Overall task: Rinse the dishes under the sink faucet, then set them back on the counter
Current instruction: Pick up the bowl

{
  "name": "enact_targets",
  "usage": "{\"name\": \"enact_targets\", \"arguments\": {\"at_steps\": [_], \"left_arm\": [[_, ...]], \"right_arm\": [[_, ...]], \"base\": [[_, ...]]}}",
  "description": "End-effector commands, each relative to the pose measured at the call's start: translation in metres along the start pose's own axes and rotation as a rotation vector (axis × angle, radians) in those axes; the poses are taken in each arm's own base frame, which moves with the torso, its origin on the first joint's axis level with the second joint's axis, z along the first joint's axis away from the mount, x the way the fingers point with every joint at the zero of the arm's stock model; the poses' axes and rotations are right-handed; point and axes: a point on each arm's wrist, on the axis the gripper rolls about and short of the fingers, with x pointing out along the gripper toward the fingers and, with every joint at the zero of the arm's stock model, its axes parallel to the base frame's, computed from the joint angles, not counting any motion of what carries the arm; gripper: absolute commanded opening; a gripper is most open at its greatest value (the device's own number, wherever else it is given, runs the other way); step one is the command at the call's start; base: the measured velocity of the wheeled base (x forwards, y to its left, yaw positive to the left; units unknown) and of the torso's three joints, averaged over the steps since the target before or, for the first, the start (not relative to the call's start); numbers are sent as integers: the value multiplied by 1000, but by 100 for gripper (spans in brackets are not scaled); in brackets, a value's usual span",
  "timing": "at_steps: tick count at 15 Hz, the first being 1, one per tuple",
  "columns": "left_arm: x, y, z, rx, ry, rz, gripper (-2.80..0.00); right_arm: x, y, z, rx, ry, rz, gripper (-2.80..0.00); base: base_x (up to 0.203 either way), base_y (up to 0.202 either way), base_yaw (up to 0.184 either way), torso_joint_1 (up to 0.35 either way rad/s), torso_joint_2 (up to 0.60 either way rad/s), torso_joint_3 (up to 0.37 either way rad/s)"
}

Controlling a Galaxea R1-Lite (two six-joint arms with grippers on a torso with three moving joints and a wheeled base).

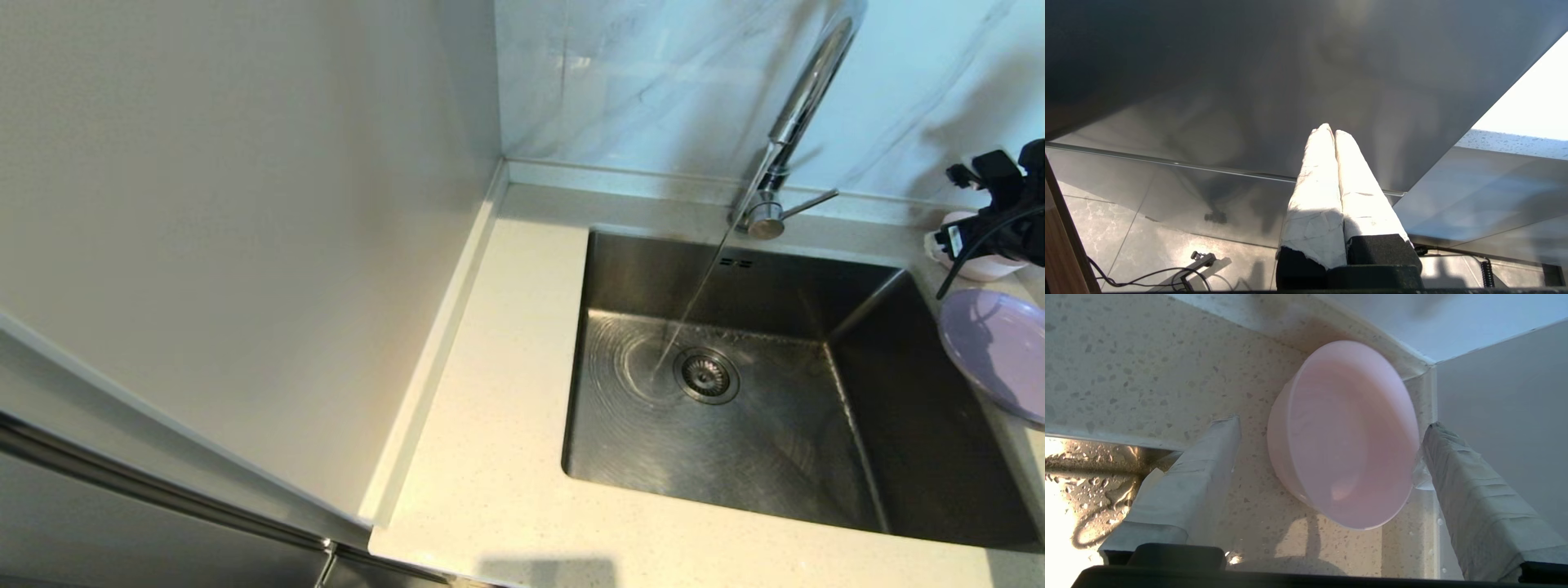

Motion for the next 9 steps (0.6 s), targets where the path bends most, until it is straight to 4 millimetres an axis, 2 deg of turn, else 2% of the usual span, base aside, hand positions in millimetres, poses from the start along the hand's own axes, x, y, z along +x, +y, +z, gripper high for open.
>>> {"name": "enact_targets", "arguments": {"at_steps": [1,4,5,9], "left_arm": [[0,0,0,0,0,1,-280],[0,0,0,0,0,1,-280],[0,0,0,0,0,1,-280],[0,0,0,0,0,0,-280]], "right_arm": [[3,3,-3,-9,10,6,0],[9,8,-10,-55,42,-19,0],[9,8,-10,-61,44,-18,-280],[10,8,-11,-61,41,-18,-280]], "base": [[0,0,0,0,0,0],[0,0,0,0,0,0],[0,0,0,0,0,0],[0,0,0,0,0,0]]}}
